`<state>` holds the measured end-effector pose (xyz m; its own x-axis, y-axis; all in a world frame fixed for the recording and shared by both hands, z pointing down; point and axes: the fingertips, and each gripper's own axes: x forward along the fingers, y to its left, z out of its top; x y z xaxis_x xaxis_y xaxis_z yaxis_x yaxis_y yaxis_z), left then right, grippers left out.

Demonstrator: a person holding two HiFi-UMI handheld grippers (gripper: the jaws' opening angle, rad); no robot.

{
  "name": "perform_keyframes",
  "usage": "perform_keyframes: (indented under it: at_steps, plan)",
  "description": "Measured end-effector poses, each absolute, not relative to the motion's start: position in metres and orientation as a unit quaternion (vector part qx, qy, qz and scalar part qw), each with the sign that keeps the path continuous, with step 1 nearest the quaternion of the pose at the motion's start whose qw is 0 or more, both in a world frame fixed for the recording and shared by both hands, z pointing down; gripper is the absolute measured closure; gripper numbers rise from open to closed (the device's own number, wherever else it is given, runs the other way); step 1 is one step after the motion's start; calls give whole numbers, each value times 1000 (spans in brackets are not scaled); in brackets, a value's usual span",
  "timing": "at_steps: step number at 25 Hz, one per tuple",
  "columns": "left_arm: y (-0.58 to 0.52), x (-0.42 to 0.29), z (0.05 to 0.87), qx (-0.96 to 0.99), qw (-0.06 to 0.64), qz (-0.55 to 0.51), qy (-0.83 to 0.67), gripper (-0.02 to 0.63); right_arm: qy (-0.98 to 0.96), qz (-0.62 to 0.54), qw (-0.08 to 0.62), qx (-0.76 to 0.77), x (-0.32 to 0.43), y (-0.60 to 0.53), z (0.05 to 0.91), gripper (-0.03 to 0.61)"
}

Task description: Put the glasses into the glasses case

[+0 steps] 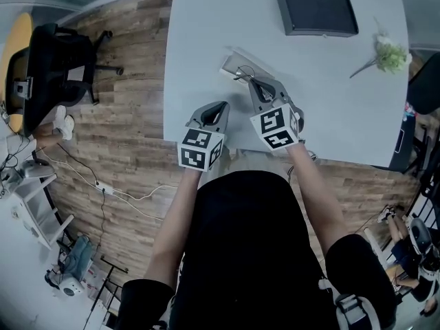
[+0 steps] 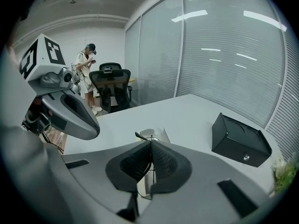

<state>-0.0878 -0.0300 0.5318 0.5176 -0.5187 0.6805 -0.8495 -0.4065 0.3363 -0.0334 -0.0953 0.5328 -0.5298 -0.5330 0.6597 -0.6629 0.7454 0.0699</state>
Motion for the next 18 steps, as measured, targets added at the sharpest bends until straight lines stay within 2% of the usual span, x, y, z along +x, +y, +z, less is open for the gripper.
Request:
perform_keyframes:
  at_steps: [18]
  plan:
    - [-53,-113,533,810,341,247,-408,589,-860,60,386,329,-65,-131,578,558]
